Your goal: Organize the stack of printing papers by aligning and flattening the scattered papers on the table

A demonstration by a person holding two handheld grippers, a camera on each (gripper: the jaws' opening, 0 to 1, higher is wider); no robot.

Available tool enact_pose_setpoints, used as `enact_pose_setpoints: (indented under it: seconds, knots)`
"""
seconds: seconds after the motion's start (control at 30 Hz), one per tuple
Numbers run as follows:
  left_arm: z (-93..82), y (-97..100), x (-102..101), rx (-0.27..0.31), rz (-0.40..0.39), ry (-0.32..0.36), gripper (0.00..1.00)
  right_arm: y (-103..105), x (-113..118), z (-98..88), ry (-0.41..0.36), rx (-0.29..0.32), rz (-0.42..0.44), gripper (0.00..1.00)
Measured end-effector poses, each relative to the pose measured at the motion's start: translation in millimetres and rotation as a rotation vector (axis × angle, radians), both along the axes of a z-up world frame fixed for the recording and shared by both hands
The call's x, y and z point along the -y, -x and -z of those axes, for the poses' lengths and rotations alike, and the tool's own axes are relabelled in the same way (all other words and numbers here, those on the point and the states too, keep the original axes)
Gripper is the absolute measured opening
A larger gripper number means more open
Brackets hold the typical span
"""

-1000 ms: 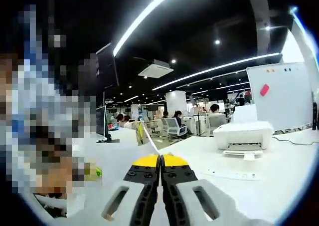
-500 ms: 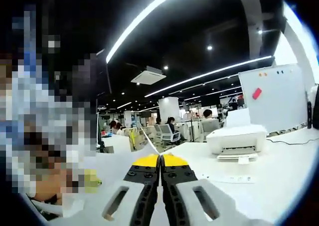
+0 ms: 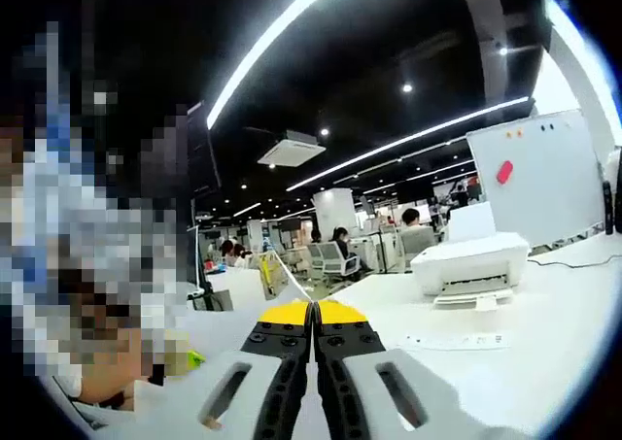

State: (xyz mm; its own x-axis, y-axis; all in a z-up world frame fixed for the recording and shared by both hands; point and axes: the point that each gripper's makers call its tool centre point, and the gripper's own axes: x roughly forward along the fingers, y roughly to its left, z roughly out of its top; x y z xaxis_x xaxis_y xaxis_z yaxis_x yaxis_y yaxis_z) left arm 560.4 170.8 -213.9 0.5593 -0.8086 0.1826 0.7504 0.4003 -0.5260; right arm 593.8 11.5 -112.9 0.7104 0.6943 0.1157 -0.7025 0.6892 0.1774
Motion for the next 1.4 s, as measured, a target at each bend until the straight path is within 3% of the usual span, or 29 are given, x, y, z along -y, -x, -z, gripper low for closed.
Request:
enact_pose_setpoints:
  seconds: [0.27,0.5,0.87,0.97,1.4]
  knots:
    - [-0.7,-4.0,-2.8,-0.012,-0.001,0.037,0.15,17.5,-17.7,-0.4,-0.131,-0.094,-0.121,0.00]
    - [-5.4,-4.8,-2.1,0.000,-0.006,0.055,0.15,22.6,-27.2,10.4,-0.237,-0.189,-0.163,0.00]
    - [-12.5,0.6,3.7,0.029,0.005,0.027,0.15,33.0,-50.9,28.9,-0.262,-0.231,-0.201,0.00]
    - [-15.9,0.7,3.4,0.028,0.008,0.046,0.15,39.0,-57.4,30.7,-0.265,-0.236,-0.220,0.00]
    - [-17.9,1.2,6.0,0.038,0.008,0.046,0.15,48.1,-61.6,32.2,-0.404,-0.245,-0.241,0.00]
